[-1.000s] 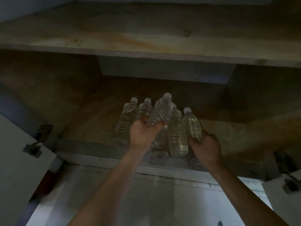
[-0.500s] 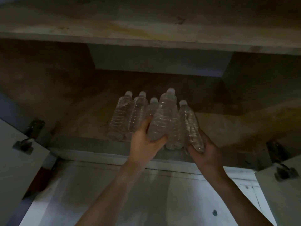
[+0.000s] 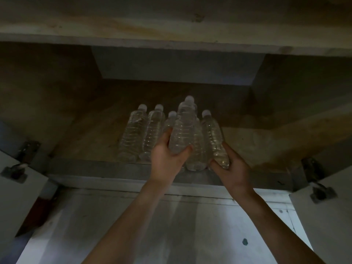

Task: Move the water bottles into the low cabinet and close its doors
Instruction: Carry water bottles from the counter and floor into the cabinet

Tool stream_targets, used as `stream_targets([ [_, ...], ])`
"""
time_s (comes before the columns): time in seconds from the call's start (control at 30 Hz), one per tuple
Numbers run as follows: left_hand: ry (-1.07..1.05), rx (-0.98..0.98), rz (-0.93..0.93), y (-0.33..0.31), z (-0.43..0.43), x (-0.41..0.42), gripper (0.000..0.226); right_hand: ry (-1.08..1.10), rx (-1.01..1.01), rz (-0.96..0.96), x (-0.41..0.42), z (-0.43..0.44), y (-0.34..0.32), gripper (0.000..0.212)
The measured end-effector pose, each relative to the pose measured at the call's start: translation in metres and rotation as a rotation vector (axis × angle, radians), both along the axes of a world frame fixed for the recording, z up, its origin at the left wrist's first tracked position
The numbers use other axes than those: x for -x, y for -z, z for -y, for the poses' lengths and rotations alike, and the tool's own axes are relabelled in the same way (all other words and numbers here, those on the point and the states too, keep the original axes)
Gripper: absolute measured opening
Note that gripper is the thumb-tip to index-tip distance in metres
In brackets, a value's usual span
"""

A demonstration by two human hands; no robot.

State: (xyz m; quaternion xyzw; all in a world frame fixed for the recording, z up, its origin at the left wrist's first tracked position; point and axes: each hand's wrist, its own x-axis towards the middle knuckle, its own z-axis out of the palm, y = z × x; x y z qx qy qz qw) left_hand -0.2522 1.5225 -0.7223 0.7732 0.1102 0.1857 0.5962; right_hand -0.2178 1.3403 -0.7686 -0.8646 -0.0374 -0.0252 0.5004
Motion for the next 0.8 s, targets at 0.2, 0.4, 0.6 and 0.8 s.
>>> stream_targets([
  [0.2, 0.033, -0.048, 0.027, 0.001, 0.001, 0.003, 0.05, 0.026, 0.02, 0.008, 0.003, -0.001, 0.003, 0.062],
  [0.4, 0.065, -0.151, 0.051, 0.012, -0.007, 0.009, 0.063, 0.035, 0.073, 0.002, 0.008, -0.001, 0.005, 0.064],
  [0.6, 0.05, -0.205, 0.029, 0.022, -0.01, -0.001, 0.062, 0.011, 0.158, 0.057, 0.006, -0.002, 0.004, 0.063],
  [0.8, 0.079, -0.265, -0.066, 0.006, -0.01, 0.019, 0.052, -0.057, 0.284, 0.066, 0.026, 0.006, -0.022, 0.055],
])
